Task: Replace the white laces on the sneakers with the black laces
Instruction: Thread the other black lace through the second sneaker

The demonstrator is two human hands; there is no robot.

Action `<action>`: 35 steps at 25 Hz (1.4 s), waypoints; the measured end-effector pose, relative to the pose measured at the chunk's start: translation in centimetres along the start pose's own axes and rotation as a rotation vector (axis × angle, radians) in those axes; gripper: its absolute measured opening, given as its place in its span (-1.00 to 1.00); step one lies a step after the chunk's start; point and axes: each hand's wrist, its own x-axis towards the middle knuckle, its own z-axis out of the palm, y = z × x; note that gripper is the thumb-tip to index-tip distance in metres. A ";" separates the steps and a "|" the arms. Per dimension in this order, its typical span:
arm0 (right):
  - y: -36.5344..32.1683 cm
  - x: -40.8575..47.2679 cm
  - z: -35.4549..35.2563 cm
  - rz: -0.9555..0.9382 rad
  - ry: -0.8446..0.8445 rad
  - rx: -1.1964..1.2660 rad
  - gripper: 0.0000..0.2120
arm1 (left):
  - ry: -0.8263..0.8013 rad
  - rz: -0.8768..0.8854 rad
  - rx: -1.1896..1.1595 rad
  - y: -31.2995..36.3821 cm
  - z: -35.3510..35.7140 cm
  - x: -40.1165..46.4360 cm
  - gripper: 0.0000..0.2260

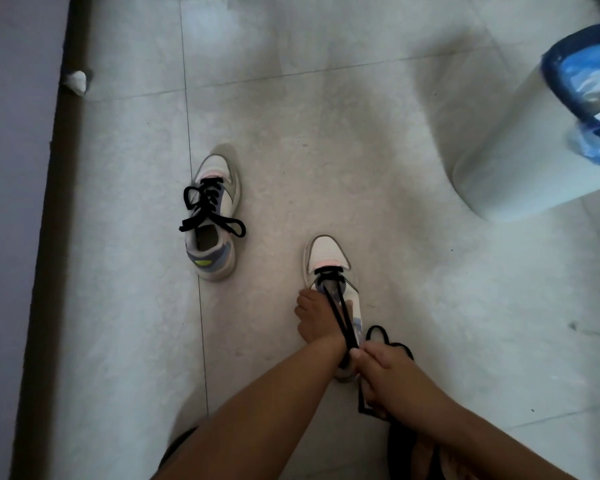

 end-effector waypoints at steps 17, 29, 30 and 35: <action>1.7 0.1 -0.6 -0.266 0.113 -0.109 -0.78 | -0.644 0.239 -0.529 -3.7 -9.1 -4.8 -0.49; 2.3 -0.1 -1.7 -0.326 0.213 0.232 -0.70 | -0.399 0.411 -0.359 -5.7 -11.1 -3.5 -0.68; 2.1 0.1 -2.6 -0.289 0.248 0.341 -0.76 | -0.381 0.375 -0.444 -6.1 -11.9 -3.3 -0.67; 2.2 0.5 -10.5 0.010 -0.020 -0.129 -0.88 | -0.389 0.231 -0.915 -7.6 -16.4 -0.7 -0.65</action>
